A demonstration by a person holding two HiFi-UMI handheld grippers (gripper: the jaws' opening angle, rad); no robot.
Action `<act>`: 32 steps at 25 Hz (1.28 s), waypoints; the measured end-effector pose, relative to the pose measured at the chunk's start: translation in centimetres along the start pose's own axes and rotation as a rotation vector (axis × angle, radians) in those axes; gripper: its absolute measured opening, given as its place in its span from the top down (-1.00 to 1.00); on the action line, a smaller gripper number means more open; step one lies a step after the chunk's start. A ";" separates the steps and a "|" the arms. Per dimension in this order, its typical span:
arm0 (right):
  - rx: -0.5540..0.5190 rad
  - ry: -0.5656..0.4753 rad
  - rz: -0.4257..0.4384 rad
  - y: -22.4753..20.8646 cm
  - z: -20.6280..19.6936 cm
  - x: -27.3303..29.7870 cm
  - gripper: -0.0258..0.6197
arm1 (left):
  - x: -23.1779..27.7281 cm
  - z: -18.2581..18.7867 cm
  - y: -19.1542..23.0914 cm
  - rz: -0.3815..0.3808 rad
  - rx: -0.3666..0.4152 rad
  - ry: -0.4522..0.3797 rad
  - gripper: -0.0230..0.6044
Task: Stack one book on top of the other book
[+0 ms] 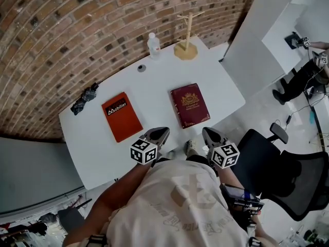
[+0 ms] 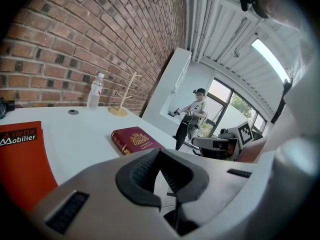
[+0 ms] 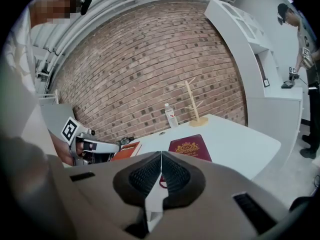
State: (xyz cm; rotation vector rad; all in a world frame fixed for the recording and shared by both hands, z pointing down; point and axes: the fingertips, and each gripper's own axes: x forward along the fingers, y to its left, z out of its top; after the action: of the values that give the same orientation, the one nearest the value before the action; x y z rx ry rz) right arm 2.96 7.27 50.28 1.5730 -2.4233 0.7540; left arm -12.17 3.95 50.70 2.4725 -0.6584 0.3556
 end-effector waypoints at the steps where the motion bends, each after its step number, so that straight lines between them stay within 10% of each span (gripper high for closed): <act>1: 0.001 0.005 0.006 -0.3 0.1 0.2 0.85 | 0.4 0.2 -0.1 0.000 0.001 0.002 0.87; 19: 0.006 0.090 0.084 -6.4 1.3 3.6 0.85 | 5.2 2.8 -0.1 0.064 -0.015 -0.021 0.86; 22: 0.003 0.107 0.099 -7.3 1.3 4.4 0.85 | 5.5 2.6 0.9 0.117 -0.037 -0.008 0.42; 32: -0.035 0.174 0.141 -10.2 1.9 7.5 0.85 | 7.6 1.7 2.4 0.216 -0.083 0.064 0.09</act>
State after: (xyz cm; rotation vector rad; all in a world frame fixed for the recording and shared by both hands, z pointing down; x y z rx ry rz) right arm 9.02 -3.03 54.87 1.2768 -2.4239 0.8300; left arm -6.81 -1.64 53.28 2.3068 -0.8973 0.4773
